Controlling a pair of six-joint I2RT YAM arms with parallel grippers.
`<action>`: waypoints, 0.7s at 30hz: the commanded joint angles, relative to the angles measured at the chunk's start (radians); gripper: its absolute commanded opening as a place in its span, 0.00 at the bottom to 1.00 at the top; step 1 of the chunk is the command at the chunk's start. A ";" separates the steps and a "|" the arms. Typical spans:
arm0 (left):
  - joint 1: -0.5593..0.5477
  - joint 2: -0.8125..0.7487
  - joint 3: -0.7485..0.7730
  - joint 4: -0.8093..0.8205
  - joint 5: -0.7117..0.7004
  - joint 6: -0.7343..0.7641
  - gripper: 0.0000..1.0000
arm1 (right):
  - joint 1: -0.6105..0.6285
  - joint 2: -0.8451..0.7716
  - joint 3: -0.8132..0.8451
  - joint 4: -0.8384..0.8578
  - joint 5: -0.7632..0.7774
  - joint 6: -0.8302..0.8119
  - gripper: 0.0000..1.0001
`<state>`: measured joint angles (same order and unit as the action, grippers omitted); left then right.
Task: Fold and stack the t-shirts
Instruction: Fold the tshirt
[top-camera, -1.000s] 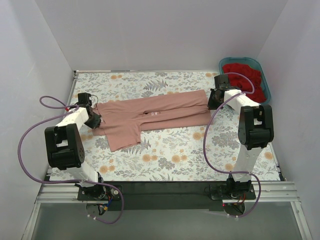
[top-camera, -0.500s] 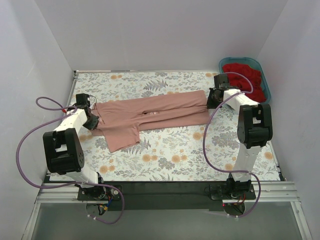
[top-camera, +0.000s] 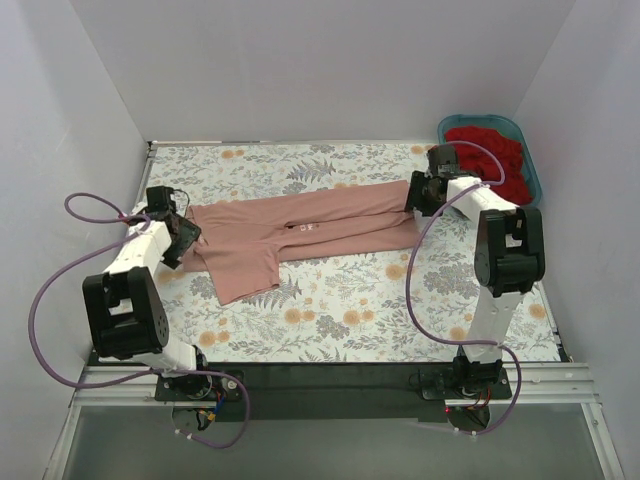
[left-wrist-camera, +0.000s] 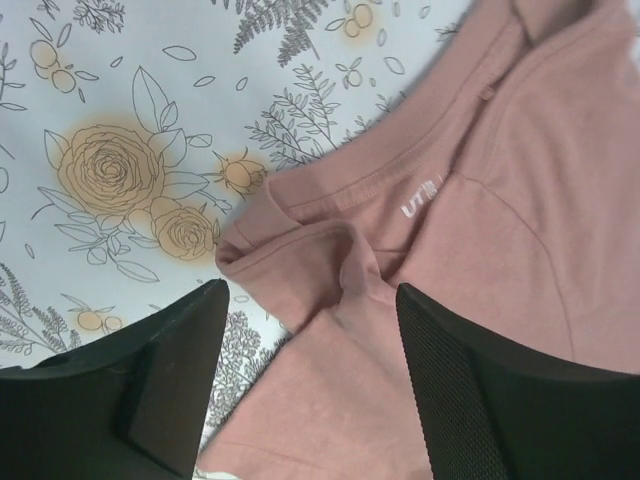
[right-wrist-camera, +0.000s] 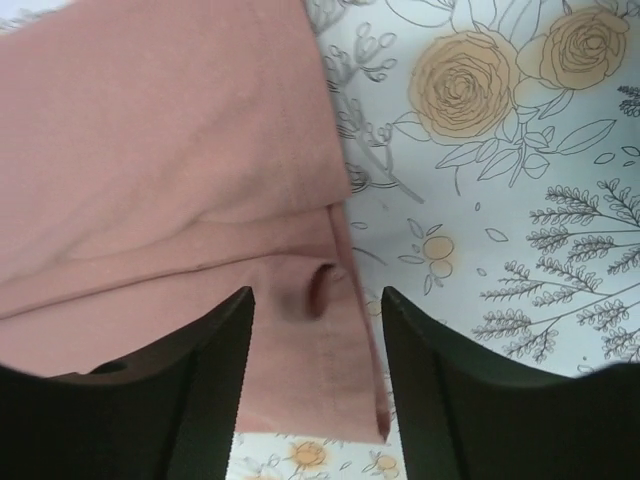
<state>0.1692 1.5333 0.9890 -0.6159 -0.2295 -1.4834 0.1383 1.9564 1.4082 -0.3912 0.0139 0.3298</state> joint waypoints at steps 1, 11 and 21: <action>0.004 -0.148 0.024 -0.027 -0.004 0.043 0.70 | 0.024 -0.137 0.000 0.031 -0.048 -0.012 0.62; -0.151 -0.387 -0.265 -0.077 0.177 0.032 0.83 | 0.355 -0.317 -0.296 0.231 -0.285 0.075 0.66; -0.243 -0.351 -0.368 -0.062 0.185 -0.057 0.69 | 0.606 -0.174 -0.325 0.528 -0.393 0.264 0.63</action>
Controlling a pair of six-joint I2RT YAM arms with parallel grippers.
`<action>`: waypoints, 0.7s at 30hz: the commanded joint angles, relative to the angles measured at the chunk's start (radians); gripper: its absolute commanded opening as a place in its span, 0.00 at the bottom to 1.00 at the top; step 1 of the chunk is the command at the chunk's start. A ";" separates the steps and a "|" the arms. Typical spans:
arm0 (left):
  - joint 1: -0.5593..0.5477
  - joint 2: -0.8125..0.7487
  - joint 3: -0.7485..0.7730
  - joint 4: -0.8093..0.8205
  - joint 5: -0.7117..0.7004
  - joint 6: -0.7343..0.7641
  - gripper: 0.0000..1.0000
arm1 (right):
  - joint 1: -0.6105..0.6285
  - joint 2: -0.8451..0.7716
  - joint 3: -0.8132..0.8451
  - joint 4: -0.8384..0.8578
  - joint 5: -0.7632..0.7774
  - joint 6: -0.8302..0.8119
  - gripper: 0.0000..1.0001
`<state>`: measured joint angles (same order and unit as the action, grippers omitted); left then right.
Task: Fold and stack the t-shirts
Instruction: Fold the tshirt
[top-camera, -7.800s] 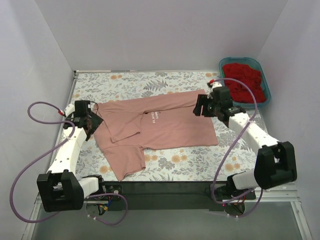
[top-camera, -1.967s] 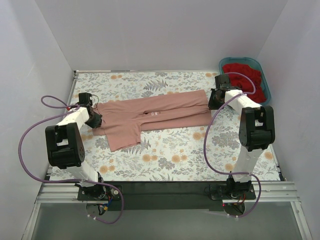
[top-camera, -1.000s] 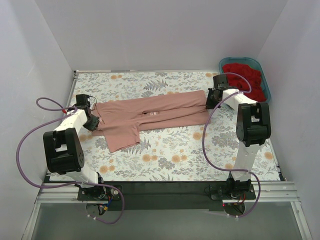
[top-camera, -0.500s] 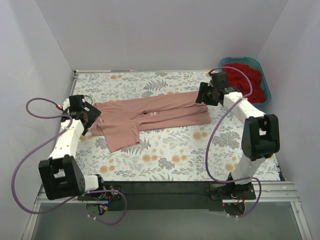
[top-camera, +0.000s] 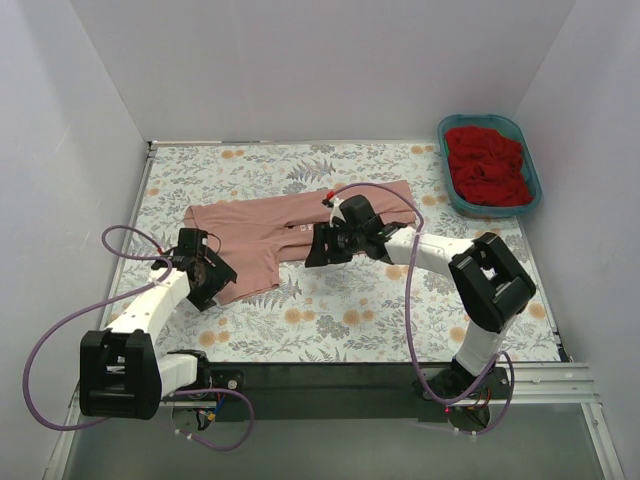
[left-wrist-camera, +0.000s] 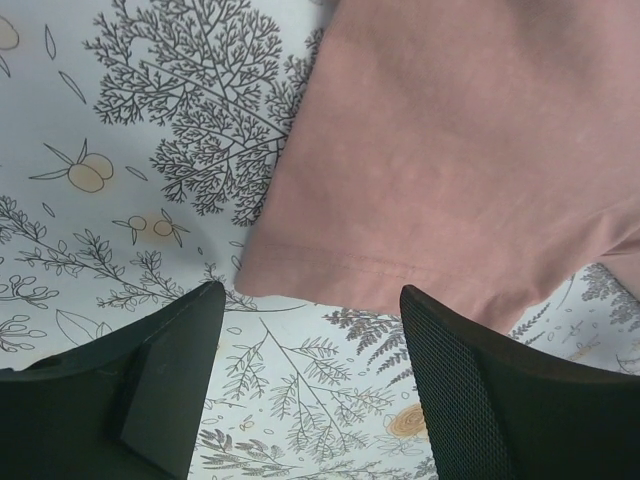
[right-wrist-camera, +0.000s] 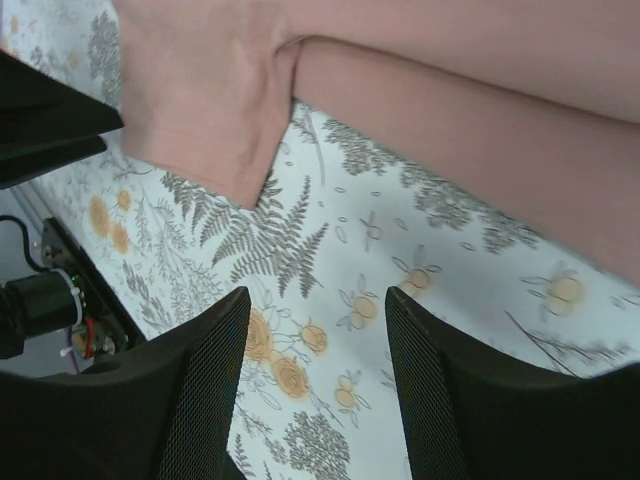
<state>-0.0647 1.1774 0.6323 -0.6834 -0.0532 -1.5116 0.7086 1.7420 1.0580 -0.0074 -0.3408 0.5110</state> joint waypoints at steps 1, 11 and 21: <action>-0.012 0.010 -0.025 0.011 0.009 -0.029 0.69 | 0.046 0.083 0.033 0.152 -0.044 0.096 0.63; -0.037 0.074 -0.066 0.056 0.026 -0.041 0.52 | 0.160 0.263 0.134 0.187 -0.060 0.185 0.63; -0.046 0.082 -0.066 0.068 0.021 -0.030 0.20 | 0.195 0.361 0.197 0.175 -0.027 0.261 0.59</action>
<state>-0.1017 1.2510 0.5900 -0.6163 -0.0372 -1.5421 0.8932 2.0567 1.2293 0.1837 -0.3958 0.7406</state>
